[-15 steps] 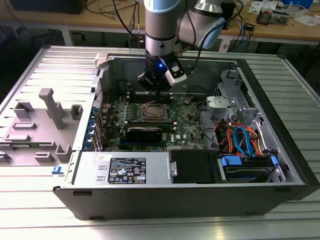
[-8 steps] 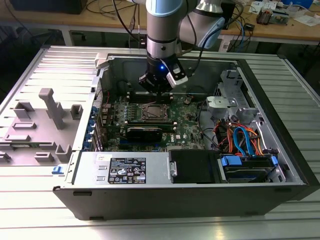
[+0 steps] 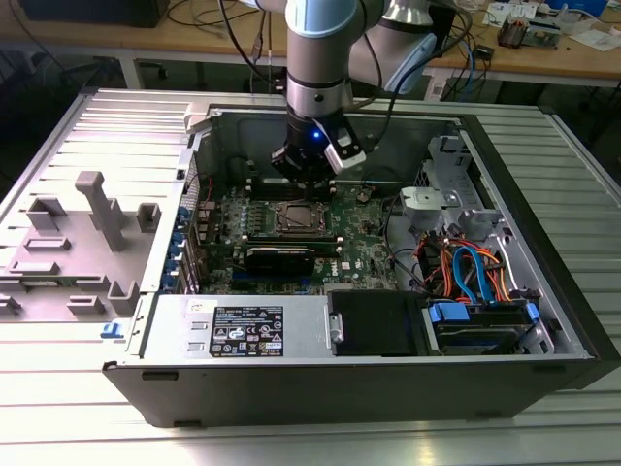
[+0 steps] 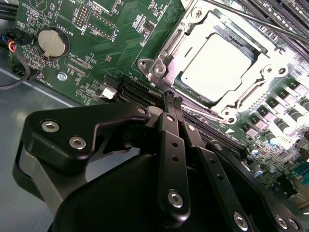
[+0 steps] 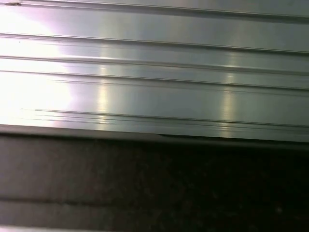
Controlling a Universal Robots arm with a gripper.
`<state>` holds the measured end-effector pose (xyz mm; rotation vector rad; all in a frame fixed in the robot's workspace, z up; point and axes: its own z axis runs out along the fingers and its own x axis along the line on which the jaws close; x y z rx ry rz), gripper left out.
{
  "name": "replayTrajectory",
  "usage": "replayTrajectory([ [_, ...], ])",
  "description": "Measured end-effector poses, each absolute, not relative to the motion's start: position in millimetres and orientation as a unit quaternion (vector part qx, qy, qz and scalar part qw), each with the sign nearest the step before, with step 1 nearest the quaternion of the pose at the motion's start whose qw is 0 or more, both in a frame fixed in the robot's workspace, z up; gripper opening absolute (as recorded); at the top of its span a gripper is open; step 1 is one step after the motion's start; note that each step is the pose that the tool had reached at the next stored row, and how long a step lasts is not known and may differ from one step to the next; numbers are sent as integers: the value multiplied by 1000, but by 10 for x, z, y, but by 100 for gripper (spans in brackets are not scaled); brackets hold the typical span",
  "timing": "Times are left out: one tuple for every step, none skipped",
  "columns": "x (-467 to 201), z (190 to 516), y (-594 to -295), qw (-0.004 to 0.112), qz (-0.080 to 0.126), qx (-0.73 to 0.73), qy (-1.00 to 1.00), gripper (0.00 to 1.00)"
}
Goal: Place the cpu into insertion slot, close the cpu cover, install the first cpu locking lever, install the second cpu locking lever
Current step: 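Install the first cpu locking lever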
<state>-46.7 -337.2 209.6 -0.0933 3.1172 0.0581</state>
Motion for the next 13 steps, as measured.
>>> replayTrajectory([
  [-465, 2091, -3371, 11, 19, -30, 999, 11],
  [-463, 2086, -3372, 11, 19, -30, 999, 11],
  [-460, 2079, -3372, 11, 19, -30, 999, 11],
  [-459, 2075, -3372, 11, 19, -30, 999, 11],
  [-458, 2073, -3372, 11, 19, -30, 999, 11],
  [-457, 2071, -3372, 11, 19, -30, 999, 11],
  [-457, 2071, -3371, 11, 19, -30, 999, 11],
  [-457, 2071, -3372, 11, 19, -30, 999, 11],
  [-453, 2071, -3372, 11, 19, -30, 999, 11],
  [-450, 2071, -3372, 11, 19, -30, 999, 11],
  [-449, 2071, -3372, 11, 19, -30, 999, 11],
  [-449, 2071, -3371, 11, 19, -30, 999, 11],
  [-449, 2072, -3371, 11, 19, -30, 999, 11],
])
